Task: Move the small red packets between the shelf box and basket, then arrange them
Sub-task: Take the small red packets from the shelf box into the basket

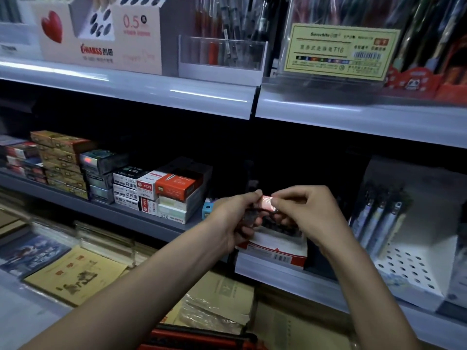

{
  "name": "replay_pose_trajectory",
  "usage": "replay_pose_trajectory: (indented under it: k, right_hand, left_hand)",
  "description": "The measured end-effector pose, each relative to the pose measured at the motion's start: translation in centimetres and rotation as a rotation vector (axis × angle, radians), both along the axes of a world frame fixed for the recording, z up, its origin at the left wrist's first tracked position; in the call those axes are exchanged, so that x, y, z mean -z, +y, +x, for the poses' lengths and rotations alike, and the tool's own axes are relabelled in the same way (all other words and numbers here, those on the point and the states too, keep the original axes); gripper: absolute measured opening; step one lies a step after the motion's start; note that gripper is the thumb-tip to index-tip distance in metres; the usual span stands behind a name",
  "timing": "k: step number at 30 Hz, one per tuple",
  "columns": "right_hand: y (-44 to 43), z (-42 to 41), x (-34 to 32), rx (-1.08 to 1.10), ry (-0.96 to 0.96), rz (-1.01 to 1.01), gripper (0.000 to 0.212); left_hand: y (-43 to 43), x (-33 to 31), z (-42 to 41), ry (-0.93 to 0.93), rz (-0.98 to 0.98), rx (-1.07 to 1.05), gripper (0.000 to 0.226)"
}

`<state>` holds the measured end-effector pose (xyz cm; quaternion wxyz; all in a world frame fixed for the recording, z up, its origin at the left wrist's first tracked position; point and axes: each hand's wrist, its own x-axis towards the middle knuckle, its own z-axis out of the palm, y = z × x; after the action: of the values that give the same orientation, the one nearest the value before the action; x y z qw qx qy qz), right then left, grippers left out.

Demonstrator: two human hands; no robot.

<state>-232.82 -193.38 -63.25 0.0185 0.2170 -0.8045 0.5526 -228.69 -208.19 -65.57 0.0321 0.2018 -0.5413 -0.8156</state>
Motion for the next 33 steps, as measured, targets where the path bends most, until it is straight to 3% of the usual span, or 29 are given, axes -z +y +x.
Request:
replay_pose_trajectory:
  k: [3,6,8,11,16,18,20,22,24,29,31,33]
  right_hand:
    - [0.4,-0.5,-0.1,0.187,0.087,-0.021,0.014]
    - [1.3,-0.8,0.1,0.353,0.419,0.271,0.012]
    - [1.7,-1.0,0.9,0.366,0.534,0.498,0.01]
    - [1.4,-1.9,3.0,0.352,0.576,0.728,0.007]
    - [1.9,-2.9,4.3,0.31,0.521,0.93,0.015]
    - [2.1,-2.7,4.0,0.285,0.514,0.831,0.018]
    - [1.7,-1.7,3.0,0.227,0.423,0.481,0.013]
    - [1.1,-0.8,2.1,0.08,0.166,0.118,0.018]
    - [0.5,-0.1,1.5,-0.084,-0.064,-0.065,0.02]
    - [0.2,0.2,1.2,-0.097,-0.222,-0.237,0.011]
    - [0.1,-0.3,1.5,0.014,-0.127,-0.17,0.012]
    - [-0.1,-0.8,2.2,0.125,0.052,0.017,0.013]
  left_hand:
    - [0.3,-0.4,-0.2,-0.016,0.084,0.03,0.023]
    - [-0.3,-0.5,-0.3,-0.078,0.23,0.037,0.029]
    - [-0.8,-0.6,0.1,-0.089,0.276,0.047,0.028]
    - [-1.3,-0.7,0.8,-0.091,0.307,0.079,0.025]
    - [-1.6,-0.4,1.3,-0.063,0.282,0.128,0.023]
    - [-1.6,-0.4,1.4,-0.047,0.256,0.13,0.024]
    - [-1.4,-0.2,1.2,-0.051,0.194,0.121,0.025]
    - [-0.9,0.0,1.1,-0.058,0.109,0.112,0.026]
    - [-0.4,0.1,1.1,-0.062,0.038,0.087,0.029]
    - [-0.6,0.0,1.0,-0.081,-0.025,0.025,0.033]
    - [-1.3,-0.3,1.0,-0.11,0.082,0.014,0.034]
    - [-2.1,-0.7,1.2,-0.125,0.18,-0.015,0.031]
